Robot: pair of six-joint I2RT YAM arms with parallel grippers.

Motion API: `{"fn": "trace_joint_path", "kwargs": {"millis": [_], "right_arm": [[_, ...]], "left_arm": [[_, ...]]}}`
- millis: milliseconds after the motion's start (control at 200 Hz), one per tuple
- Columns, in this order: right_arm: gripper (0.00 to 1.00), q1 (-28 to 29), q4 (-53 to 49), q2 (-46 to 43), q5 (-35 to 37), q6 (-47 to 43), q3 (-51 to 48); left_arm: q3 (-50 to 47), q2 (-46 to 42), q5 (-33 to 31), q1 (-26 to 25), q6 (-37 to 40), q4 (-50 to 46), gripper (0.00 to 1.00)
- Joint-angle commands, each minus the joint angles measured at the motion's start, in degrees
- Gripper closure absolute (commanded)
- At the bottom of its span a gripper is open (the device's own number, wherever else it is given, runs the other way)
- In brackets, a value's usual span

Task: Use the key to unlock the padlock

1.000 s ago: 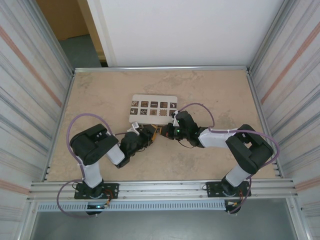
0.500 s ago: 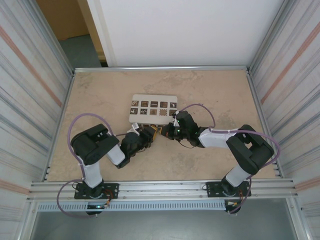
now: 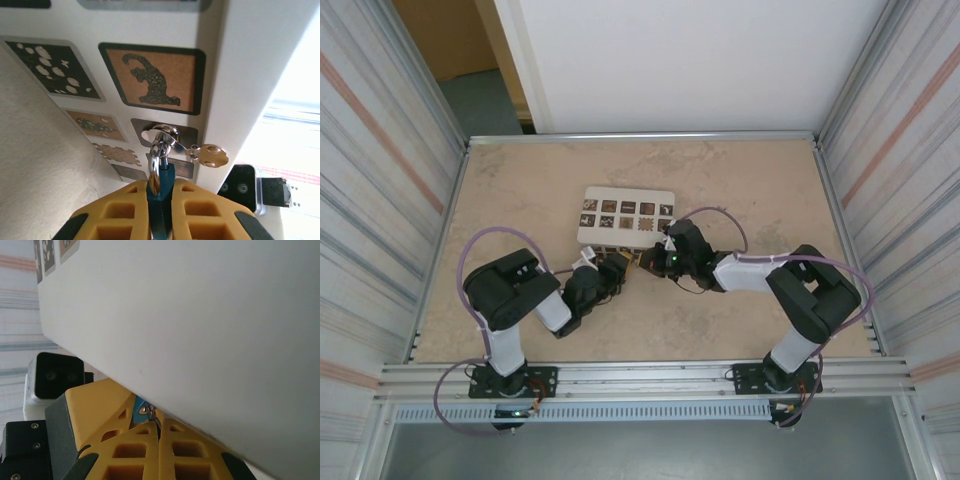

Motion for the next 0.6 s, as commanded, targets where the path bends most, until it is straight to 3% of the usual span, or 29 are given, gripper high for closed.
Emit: {"fn": "trace_joint_path", "kwargs": {"millis": [0,321,591], "right_arm": [[0.98,0.38,4.82,1.69,-1.51,1.02,3.19],[0.77,0.16,3.89,-1.59,0.59,0.1,-0.67],[0.51,0.51,-5.68,-10.73,5.82,-4.22,-5.69]], "left_arm": [[1.63,0.31,3.46,-2.23,1.1,2.12,0.97],[0.31,-2.19,0.6,-2.23,-0.57,-1.4,1.0],[0.9,-13.21,-0.67,-1.58,-0.17,-18.58,1.0]]}}
